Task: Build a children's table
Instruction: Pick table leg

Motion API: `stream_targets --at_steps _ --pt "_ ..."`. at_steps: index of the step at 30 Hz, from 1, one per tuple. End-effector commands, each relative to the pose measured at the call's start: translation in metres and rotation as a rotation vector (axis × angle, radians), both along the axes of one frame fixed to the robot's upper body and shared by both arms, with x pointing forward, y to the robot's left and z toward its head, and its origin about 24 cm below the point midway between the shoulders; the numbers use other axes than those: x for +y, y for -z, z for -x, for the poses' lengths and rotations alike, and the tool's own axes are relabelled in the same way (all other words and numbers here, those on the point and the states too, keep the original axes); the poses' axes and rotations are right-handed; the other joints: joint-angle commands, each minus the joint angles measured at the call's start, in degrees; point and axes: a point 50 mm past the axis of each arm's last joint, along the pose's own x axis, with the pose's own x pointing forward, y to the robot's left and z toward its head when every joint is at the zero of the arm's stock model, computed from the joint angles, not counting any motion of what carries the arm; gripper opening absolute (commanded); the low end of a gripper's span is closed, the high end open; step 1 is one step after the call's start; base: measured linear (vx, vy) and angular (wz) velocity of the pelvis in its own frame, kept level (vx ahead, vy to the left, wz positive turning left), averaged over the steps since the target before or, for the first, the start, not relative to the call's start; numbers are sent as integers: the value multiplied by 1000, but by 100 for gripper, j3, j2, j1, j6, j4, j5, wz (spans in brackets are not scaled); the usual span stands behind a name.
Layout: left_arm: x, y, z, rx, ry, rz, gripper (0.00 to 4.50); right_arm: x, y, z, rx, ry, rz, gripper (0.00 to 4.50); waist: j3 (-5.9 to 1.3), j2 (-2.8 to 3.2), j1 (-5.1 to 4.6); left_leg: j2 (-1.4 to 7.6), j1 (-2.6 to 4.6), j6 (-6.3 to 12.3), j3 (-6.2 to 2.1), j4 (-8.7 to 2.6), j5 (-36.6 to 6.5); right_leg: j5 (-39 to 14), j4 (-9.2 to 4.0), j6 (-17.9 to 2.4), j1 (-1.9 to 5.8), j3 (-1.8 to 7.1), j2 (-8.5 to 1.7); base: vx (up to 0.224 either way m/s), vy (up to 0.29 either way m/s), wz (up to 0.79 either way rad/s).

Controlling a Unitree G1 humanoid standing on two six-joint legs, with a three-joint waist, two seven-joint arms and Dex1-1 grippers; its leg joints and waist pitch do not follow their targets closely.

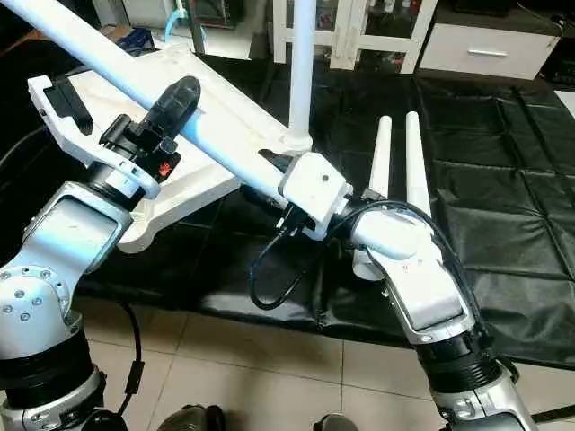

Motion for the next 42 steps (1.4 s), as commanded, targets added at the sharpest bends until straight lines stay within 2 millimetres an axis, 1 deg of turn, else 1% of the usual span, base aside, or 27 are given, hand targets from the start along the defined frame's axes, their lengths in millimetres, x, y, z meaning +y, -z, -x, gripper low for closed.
stream_targets --at_steps 1,3,4,5,7,8,10,12,14,17,18,19,20,21,22,23,24,25,28,29,32,36,38,39,40,41,42 --pt "1 0 0 -5 -4 -13 173 2 -6 1 -37 -17 4 184 -468 -56 -21 74 210 248 -42 -347 -902 -176 -321 -1285 256 26 41 0 0 0" --pt "1 0 0 -6 -10 -14 173 2 -6 1 -33 -22 -9 184 -467 -52 -21 74 207 255 -43 -349 -873 -134 -317 -1293 257 24 40 0 0 0" --pt "2 0 0 -7 -13 -15 173 2 -6 2 -30 -25 -17 240 -472 -56 -21 74 211 274 -40 -345 -866 -111 -315 -1305 259 25 39 0 0 0" --pt "2 0 0 -7 -17 -17 173 3 -7 2 -25 -30 -32 254 -471 -58 -23 73 208 285 -40 -344 -866 -110 -314 -1307 261 25 39 0 0 0" --pt "4 -1 -1 -8 -26 -26 173 5 -10 9 66 -124 -111 263 -473 -39 -28 74 226 345 -41 -343 -943 -124 -309 -1333 263 27 44 0 0 0" --pt "4 -1 -1 -8 -26 -26 173 5 -10 9 66 -124 -111 263 -472 -41 -26 75 225 364 -39 -344 -963 -124 -312 -1332 263 28 44 0 0 0" --pt "5 -1 -2 -10 -30 -39 172 4 -15 14 143 -206 -190 298 -478 -29 -17 84 224 368 -51 -347 -915 -79 -303 -1348 267 23 38 0 0 0" --pt "6 -1 -2 -13 -26 -45 172 0 -19 16 189 -251 -231 301 -474 -31 -18 80 222 393 -53 -351 -893 -24 -300 -1372 273 17 48 0 0 0" --pt "6 -1 -3 -15 -24 -53 172 -6 -22 17 242 -282 -258 334 -482 -22 -6 83 228 396 -54 -343 -859 -3 -299 -1392 273 14 42 0 0 0" --pt "6 -1 -3 -17 -13 -63 172 -17 -29 10 271 -256 -304 354 -485 -27 4 80 226 323 -49 -347 -850 -114 -309 -1427 272 12 33 0 0 0" --pt "5 -1 -3 -20 0 -73 172 -22 -32 5 291 -224 -325 365 -484 -36 0 77 227 291 -48 -354 -913 -246 -319 -1413 272 11 27 0 0 0" --pt "5 -1 -3 -21 2 -74 172 -23 -33 4 294 -220 -328 376 -482 -29 0 68 233 262 -48 -356 -952 -382 -326 -1403 263 9 29 0 0 0" --pt "4 -3 -3 -32 30 -93 172 -37 -32 -9 379 -138 -252 384 -477 -42 -8 63 241 238 -42 -355 -973 -455 -336 -1393 259 10 41 0 0 0" --pt "4 -3 -3 -34 36 -97 172 -40 -31 -11 395 -122 -231 384 -478 -50 -4 54 237 149 -59 -359 -950 -547 -332 -1373 282 2 48 0 0 0" --pt "3 -6 -4 -44 55 -109 172 -52 -30 -15 461 -95 -165 387 -474 -35 10 58 265 92 -44 -349 -1025 -642 -352 -1362 254 13 44 0 0 0" --pt "2 -6 -4 -46 60 -111 172 -53 -31 -15 469 -95 -163 388 -474 -35 10 58 265 92 -44 -349 -1025 -642 -352 -1362 254 13 44 0 0 0" --pt "1 -7 -3 -52 73 -118 172 -57 -32 -16 494 -95 -161 388 -471 -56 32 65 262 74 -31 -354 -1084 -716 -363 -1329 255 26 25 0 0 0" --pt "0 -8 -3 -59 89 -127 172 -61 -34 -17 539 -86 -181 388 -481 -69 31 64 243 92 -37 -351 -1025 -677 -355 -1318 266 22 13 0 0 0" --pt "-3 -9 -1 -73 121 -136 172 -65 -35 -16 586 -99 -172 388 -502 -78 33 60 231 167 -34 -331 -840 -460 -334 -1396 270 18 14 0 0 0" --pt "-3 -9 -1 -73 121 -136 172 -65 -35 -16 586 -99 -172 388 -510 -81 41 62 227 199 -36 -326 -800 -415 -325 -1416 283 15 11 0 0 0" --pt "-8 -9 3 -90 174 -158 172 -66 -32 -14 629 -126 -136 388 -518 -85 52 61 226 261 -30 -314 -685 -292 -311 -1476 285 15 11 0 0 0" --pt "-17 -5 8 -104 259 -248 172 -61 -27 -2 719 -247 -165 388 -528 -59 55 68 235 328 -30 -310 -705 -262 -297 -1562 284 6 12 0 0 0" --pt "-18 -5 8 -110 270 -280 172 -60 -23 2 735 -264 -137 388 -526 -56 63 80 242 299 -31 -317 -755 -309 -304 -1565 281 4 9 0 0 0" --pt "-19 -5 8 -114 274 -294 172 -59 -20 4 743 -265 -112 388 -529 -39 66 80 246 260 -30 -317 -780 -333 -304 -1569 279 5 7 0 0 0" --pt "-20 -6 8 -118 277 -310 172 -57 -16 6 742 -265 -79 388 -524 -46 77 90 254 214 -32 -325 -815 -381 -315 -1534 278 8 11 0 0 0" --pt "-20 -6 8 -122 280 -326 172 -56 -13 7 740 -263 -49 388 -524 -46 77 90 254 214 -32 -325 -815 -381 -315 -1534 278 8 11 0 0 0" --pt "-21 -6 8 -127 288 -341 172 -53 -8 10 739 -266 -20 388 -527 -32 74 85 245 147 -41 -331 -852 -446 -312 -1472 287 6 4 0 0 0"
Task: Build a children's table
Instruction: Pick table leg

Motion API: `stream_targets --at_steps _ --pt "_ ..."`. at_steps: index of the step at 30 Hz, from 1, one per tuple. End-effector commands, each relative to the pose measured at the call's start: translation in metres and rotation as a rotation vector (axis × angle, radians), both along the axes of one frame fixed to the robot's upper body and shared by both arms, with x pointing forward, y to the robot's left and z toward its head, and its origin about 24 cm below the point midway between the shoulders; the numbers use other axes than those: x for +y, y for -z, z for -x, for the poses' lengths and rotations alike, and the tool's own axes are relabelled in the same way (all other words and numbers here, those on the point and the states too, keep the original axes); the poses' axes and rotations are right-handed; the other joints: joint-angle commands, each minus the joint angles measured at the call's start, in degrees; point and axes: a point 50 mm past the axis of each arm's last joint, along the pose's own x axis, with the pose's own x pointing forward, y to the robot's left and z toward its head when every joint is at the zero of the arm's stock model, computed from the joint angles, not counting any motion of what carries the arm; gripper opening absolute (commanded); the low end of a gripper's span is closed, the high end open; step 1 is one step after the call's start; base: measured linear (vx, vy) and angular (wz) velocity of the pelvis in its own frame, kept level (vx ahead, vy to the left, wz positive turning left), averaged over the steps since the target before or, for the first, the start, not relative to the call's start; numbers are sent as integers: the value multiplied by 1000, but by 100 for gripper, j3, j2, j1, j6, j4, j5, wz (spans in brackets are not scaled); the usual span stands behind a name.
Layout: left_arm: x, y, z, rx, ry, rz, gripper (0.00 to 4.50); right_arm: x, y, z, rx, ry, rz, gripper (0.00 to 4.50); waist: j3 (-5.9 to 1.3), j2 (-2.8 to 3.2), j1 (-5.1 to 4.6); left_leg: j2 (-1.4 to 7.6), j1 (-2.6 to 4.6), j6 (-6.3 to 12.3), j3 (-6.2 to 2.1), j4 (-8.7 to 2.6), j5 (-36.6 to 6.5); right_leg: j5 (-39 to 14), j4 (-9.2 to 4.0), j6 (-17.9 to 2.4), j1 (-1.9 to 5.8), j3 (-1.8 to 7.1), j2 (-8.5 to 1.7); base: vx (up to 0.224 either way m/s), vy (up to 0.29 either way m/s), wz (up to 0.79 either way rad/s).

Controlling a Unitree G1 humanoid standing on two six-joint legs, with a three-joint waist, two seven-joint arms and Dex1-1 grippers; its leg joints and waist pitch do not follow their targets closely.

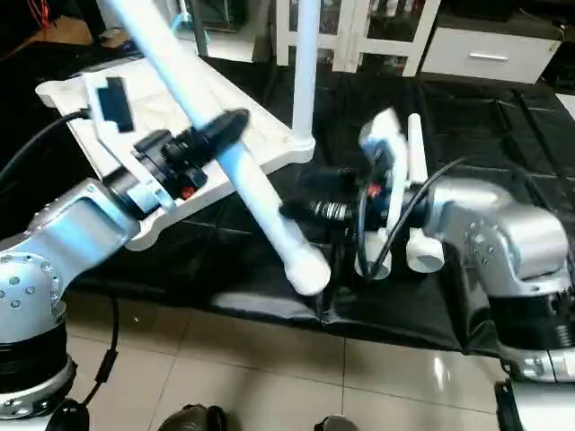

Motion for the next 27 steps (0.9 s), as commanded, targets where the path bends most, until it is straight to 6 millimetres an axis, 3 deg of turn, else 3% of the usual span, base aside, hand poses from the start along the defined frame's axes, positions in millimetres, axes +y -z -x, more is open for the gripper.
stream_targets --at_steps 1,3,6,12,22,27 --pt "-6 -9 3 -55 35 -33 172 7 5 5 -31 -36 50 388 -519 -43 17 86 234 91 -39 -355 -912 -525 -326 -1401 251 17 1 0 0 0" --pt "-8 -10 3 -63 48 -46 172 13 13 10 -25 -57 65 388 -523 -18 12 79 238 42 -45 -356 -992 -603 -320 -1410 249 12 -1 0 0 0" --pt "-9 -11 3 -74 63 -65 172 16 23 14 -10 -69 84 388 -517 -35 7 79 229 0 -53 -369 -1122 -769 -334 -1353 246 15 -6 0 0 0" --pt "-11 -9 7 -86 95 -121 172 21 28 11 -17 -30 80 388 -508 -22 -14 75 236 -61 -57 -377 -1222 -876 -343 -1306 223 17 0 0 0 0" --pt "-16 -7 12 -105 147 -162 172 28 38 18 1 -64 110 302 -515 -19 0 71 231 -52 -56 -374 -1140 -701 -321 -1331 233 18 5 0 0 0" --pt "-15 -8 12 -116 155 -173 172 29 46 23 19 -93 144 257 -504 -4 2 80 247 -105 -57 -387 -1268 -857 -338 -1286 217 23 5 0 0 0"
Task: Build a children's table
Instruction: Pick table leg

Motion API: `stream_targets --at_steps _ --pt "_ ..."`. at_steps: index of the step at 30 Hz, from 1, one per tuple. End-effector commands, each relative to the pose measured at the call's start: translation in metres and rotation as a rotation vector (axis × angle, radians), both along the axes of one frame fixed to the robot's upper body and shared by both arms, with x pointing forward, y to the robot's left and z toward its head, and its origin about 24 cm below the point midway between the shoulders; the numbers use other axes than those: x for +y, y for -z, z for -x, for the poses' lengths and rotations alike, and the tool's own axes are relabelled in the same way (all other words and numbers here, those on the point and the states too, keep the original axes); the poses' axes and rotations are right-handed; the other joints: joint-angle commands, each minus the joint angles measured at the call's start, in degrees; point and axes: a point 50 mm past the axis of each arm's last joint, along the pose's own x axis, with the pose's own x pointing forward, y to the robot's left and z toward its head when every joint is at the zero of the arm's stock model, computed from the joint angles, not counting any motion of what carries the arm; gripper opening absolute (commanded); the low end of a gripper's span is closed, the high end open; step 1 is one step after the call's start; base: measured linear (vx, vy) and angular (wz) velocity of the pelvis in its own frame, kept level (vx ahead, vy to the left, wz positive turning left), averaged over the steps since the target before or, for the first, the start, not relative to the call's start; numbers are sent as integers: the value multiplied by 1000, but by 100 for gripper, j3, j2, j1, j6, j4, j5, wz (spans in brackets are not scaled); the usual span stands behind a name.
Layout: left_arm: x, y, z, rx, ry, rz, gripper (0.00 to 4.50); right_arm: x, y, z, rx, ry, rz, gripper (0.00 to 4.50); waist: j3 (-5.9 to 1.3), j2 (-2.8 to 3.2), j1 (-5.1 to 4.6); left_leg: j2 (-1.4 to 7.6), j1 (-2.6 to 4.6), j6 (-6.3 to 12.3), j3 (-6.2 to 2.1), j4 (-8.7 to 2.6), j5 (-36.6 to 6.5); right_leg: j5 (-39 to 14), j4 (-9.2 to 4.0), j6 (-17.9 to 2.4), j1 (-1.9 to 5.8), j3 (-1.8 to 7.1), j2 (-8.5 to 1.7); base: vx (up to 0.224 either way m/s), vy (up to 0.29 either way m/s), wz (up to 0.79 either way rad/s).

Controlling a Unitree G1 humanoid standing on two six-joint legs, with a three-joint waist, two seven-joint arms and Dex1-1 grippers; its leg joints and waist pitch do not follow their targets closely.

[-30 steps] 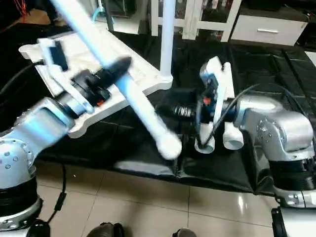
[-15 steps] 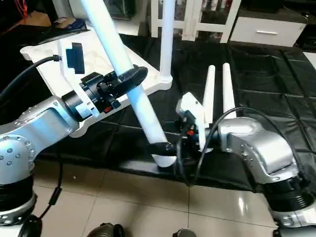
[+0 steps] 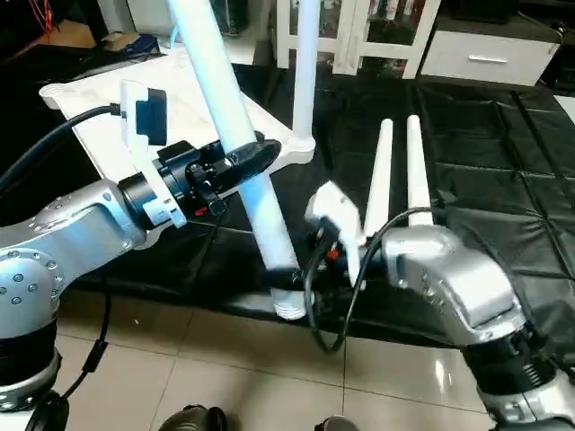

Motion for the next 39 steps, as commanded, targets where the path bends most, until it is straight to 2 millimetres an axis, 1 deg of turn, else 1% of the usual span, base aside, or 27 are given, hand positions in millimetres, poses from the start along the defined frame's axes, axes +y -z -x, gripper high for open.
stream_targets --at_steps 1,4,5,7,8,10,16,17,18,19,20,22,23,25,32,38,39 --pt "-1 -7 3 -49 8 -15 172 2 4 6 4 -35 26 247 -492 -20 5 80 242 -110 -52 -401 -1284 -878 -353 -1262 214 23 7 0 0 0" --pt "-2 -8 4 -55 17 -16 172 2 8 8 17 -46 38 212 -493 -22 2 77 236 -123 -58 -405 -1296 -853 -350 -1254 223 23 4 0 0 0" --pt "-2 -8 4 -55 17 -16 172 2 8 8 17 -46 38 212 -492 -23 2 77 233 -117 -57 -404 -1295 -849 -350 -1252 222 25 3 0 0 0" --pt "-4 -10 5 -64 37 -19 172 2 10 9 21 -45 48 195 -488 -22 -2 75 229 -111 -59 -403 -1300 -858 -352 -1258 222 24 2 0 0 0" --pt "-5 -10 6 -65 41 -18 172 2 10 9 21 -44 51 191 -492 -14 -1 79 238 -114 -59 -401 -1314 -871 -350 -1262 218 24 1 0 0 0" --pt "-7 -11 7 -72 55 -14 172 2 12 9 23 -41 59 190 -488 -20 -3 76 231 -108 -58 -403 -1318 -869 -353 -1269 220 24 1 0 0 0" --pt "-11 -14 9 -86 78 -4 172 2 16 9 26 -33 63 186 -490 -5 0 78 236 -107 -61 -403 -1321 -816 -348 -1288 220 21 4 0 0 0" --pt "-11 -14 9 -86 80 -6 172 3 16 8 21 -19 57 221 -492 -3 1 77 237 -107 -61 -401 -1316 -802 -346 -1292 219 21 6 0 0 0" --pt "-11 -14 9 -86 81 -7 172 3 16 7 18 -9 52 242 -490 -14 -4 74 230 -99 -61 -402 -1314 -800 -346 -1295 225 20 6 0 0 0" --pt "-11 -14 9 -85 82 -10 172 3 15 6 17 -7 46 256 -492 -8 -2 76 233 -100 -60 -402 -1311 -804 -346 -1298 220 21 5 0 0 0" --pt "-11 -13 10 -86 88 -16 172 3 15 6 17 -8 43 256 -493 -4 -7 75 233 -94 -61 -399 -1310 -790 -345 -1299 221 21 6 0 0 0" --pt "-11 -13 10 -85 94 -18 172 3 15 6 11 -10 48 276 -492 -7 -1 80 238 -95 -60 -404 -1305 -755 -345 -1340 222 20 5 0 0 0" --pt "-12 -13 11 -86 103 -22 172 3 14 6 3 -11 56 276 -491 -13 1 80 236 -96 -60 -405 -1310 -762 -342 -1343 226 19 5 0 0 0" --pt "-13 -12 12 -89 116 -31 172 4 15 5 -12 -13 76 300 -486 -15 1 80 227 -99 -63 -405 -1289 -787 -340 -1330 230 19 -1 0 0 0" --pt "-14 -9 16 -94 151 -77 172 3 17 6 -15 -24 103 300 -485 -3 -7 79 239 -136 -64 -411 -1383 -921 -349 -1269 216 24 5 0 0 0" --pt "-14 -6 17 -97 167 -109 172 3 16 7 -10 -41 106 300 -492 -9 -7 79 239 -114 -61 -406 -1321 -793 -338 -1303 224 24 7 0 0 0" --pt "-14 -6 17 -97 170 -111 172 3 16 7 -11 -42 106 300 -492 -2 -8 82 238 -106 -61 -404 -1303 -766 -334 -1322 225 24 5 0 0 0"
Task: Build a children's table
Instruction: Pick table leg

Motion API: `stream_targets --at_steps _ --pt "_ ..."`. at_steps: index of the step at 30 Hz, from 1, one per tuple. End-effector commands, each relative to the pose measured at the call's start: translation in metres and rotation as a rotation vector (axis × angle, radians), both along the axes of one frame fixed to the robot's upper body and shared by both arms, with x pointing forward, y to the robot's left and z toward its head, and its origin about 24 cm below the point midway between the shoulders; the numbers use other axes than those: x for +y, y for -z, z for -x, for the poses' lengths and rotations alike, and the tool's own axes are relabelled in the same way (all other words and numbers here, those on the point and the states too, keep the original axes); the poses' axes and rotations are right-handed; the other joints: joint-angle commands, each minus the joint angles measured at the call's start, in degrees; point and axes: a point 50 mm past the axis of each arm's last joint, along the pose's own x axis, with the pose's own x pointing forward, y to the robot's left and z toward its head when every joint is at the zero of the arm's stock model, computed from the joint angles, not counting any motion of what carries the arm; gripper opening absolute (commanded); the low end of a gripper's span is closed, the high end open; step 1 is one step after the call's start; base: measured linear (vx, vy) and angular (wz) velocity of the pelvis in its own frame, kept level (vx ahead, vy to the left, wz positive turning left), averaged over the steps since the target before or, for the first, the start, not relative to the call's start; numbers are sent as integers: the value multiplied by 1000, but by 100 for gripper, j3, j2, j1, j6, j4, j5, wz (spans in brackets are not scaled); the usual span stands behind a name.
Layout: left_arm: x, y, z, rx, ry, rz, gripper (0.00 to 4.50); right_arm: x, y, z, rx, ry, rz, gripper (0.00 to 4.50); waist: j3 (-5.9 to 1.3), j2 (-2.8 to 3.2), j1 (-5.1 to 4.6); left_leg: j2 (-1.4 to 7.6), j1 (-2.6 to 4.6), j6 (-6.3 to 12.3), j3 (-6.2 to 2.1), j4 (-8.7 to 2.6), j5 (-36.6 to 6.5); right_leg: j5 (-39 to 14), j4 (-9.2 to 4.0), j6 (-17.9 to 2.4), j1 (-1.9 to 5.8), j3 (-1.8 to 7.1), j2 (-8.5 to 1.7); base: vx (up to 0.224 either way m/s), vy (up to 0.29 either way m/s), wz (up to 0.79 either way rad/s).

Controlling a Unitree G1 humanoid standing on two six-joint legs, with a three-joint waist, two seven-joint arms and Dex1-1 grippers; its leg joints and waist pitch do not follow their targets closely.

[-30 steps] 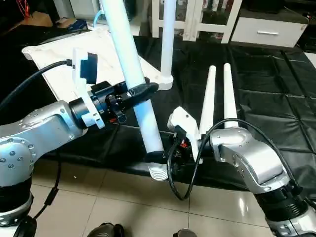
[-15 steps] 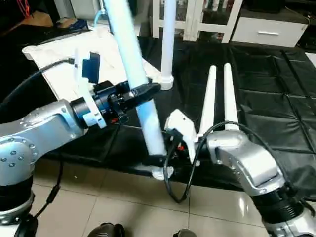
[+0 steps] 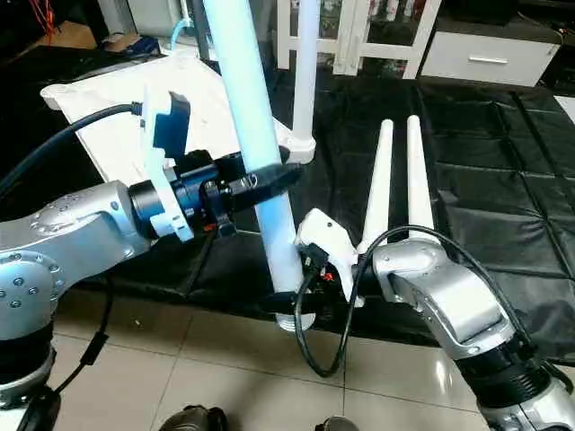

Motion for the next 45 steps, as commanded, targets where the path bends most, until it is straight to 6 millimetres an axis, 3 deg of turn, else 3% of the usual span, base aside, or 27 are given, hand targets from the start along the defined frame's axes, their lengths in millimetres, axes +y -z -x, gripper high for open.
stream_targets --at_steps 1,18,29,37,40,42,45 --pt "-2 1 3 -11 22 -33 172 0 -3 1 -25 -13 5 300 -491 -2 0 79 234 -106 -59 -401 -1291 -739 -332 -1333 228 23 4 0 0 0" --pt "-1 3 4 -21 25 -61 172 1 -6 1 -35 -23 -6 300 -493 -9 1 81 243 -102 -56 -399 -1298 -757 -331 -1353 224 24 5 0 0 0" --pt "-1 2 4 -28 27 -59 172 2 -5 3 -13 -34 -21 200 -493 -10 1 78 238 -97 -57 -397 -1307 -763 -330 -1348 230 24 3 0 0 0" --pt "-1 2 4 -32 27 -67 172 3 -5 3 -10 -37 -30 193 -491 1 1 79 241 -106 -60 -400 -1333 -750 -330 -1364 226 21 6 0 0 0" --pt "6 3 -5 -25 -68 -69 172 3 -6 1 -13 -30 -41 193 -500 8 1 78 241 -103 -61 -397 -1320 -710 -328 -1372 230 18 4 0 0 0" --pt "9 2 -7 -27 -87 -72 228 4 -7 0 -15 -26 -44 192 -502 4 5 77 240 -97 -60 -397 -1316 -716 -329 -1375 231 18 5 0 0 0" --pt "17 0 -9 -37 -114 -70 242 3 -7 -1 -21 -14 -48 191 -519 17 4 72 241 -99 -61 -388 -1295 -727 -320 -1371 231 16 7 0 0 0"
